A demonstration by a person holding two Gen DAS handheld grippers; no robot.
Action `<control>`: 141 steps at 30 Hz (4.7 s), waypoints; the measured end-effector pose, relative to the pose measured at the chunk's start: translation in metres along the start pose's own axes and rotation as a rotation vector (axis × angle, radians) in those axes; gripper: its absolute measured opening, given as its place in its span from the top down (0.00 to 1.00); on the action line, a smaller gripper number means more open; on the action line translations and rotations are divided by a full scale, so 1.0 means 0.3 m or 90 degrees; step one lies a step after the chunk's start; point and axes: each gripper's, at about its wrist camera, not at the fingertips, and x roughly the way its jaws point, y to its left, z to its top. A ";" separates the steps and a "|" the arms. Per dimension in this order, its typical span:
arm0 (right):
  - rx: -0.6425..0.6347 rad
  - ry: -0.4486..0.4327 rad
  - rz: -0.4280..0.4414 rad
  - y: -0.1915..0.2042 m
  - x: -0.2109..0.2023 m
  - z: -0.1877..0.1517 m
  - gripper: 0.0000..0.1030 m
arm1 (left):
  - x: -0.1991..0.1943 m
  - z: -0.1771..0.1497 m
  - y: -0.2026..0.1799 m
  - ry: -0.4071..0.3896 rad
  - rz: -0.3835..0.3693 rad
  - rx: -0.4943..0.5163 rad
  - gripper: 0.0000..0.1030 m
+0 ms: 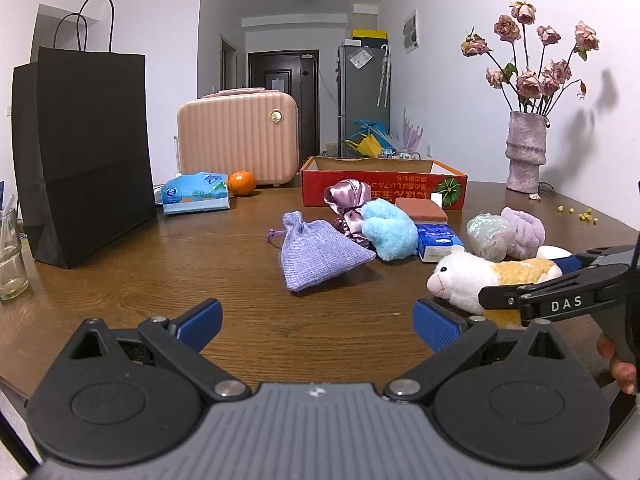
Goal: Organize soft objects
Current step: 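Grasp the yellow-and-white plush toy with the right tool while the left tool approaches the lavender pouch, then grasp the lavender burlap pouch with the left tool, then carry the plush toy and pouch into the cardboard box and release both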
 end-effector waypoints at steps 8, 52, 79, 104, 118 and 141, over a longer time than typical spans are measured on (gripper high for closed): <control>0.004 0.007 0.005 0.001 0.003 0.004 0.04 | 0.014 0.000 0.004 0.006 0.001 -0.009 0.00; 0.064 -0.186 -0.062 -0.244 0.077 0.310 0.11 | 0.585 0.285 -0.043 0.117 0.055 -0.010 0.00; 0.050 -0.191 -0.064 -0.214 0.108 0.250 0.10 | 0.729 0.212 0.029 0.206 0.044 -0.077 0.50; 0.044 -0.178 -0.090 -0.209 0.094 0.303 0.10 | 0.570 0.312 0.029 0.089 0.014 -0.056 0.57; 0.019 -0.182 -0.113 -0.214 0.108 0.402 0.10 | 0.559 0.439 -0.032 0.032 -0.008 -0.017 0.57; 0.020 -0.160 -0.127 -0.240 0.211 0.505 0.10 | 0.685 0.576 -0.106 0.008 -0.048 -0.007 0.57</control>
